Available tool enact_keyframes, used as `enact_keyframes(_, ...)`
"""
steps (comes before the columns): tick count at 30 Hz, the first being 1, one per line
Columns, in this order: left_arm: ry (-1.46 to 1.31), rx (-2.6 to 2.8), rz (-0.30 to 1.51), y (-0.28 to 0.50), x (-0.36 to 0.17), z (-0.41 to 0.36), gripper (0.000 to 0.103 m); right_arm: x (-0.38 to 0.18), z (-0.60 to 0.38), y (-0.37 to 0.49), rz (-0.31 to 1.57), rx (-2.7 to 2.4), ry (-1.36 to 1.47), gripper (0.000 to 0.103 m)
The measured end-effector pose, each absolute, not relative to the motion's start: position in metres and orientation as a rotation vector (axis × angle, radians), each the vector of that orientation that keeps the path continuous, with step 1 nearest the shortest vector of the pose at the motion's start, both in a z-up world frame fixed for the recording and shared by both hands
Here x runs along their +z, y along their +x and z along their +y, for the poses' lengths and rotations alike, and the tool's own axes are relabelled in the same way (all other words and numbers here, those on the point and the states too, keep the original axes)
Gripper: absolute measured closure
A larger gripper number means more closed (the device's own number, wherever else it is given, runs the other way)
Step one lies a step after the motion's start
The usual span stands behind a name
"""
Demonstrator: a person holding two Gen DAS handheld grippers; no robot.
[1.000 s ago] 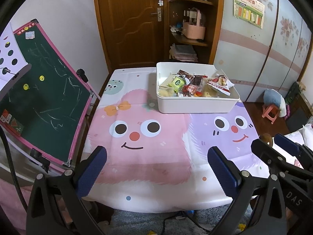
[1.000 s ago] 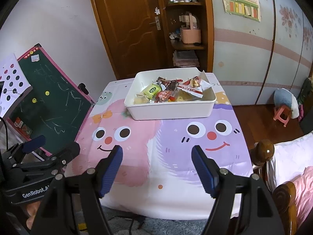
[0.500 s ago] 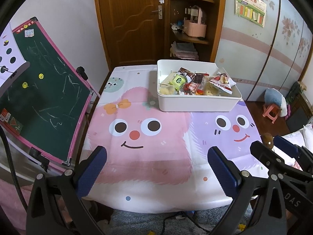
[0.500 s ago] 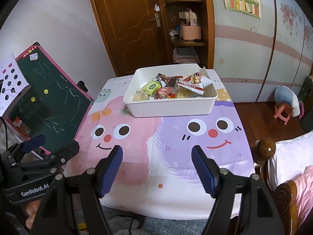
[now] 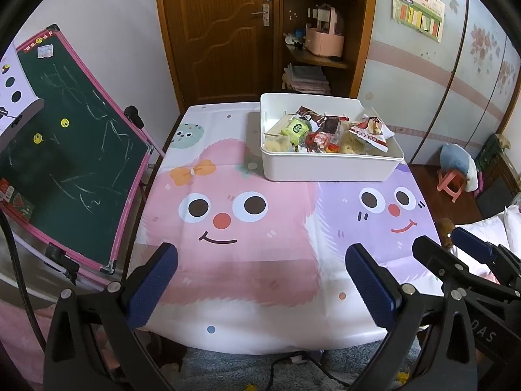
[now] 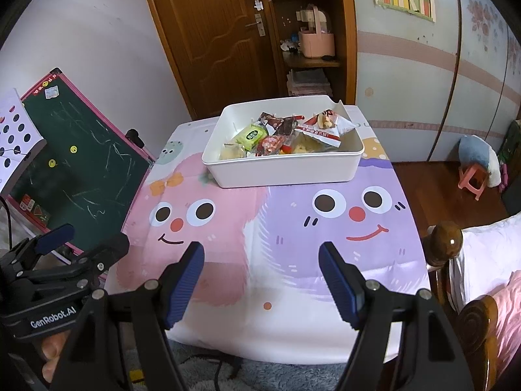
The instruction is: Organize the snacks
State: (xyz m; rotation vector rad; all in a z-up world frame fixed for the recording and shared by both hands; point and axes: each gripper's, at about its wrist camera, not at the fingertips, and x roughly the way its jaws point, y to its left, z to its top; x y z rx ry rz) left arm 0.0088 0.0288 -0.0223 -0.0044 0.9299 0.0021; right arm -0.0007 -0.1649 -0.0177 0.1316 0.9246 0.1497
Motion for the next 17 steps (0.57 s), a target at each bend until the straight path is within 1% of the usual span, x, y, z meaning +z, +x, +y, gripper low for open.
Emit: enact_keyframes(17,-0.006,-0.002,0.958,0.0141,-0.0309,0.0322,0.001,-0.028,-0.1638,0.0043,0.961,0.145,0.142,0.03)
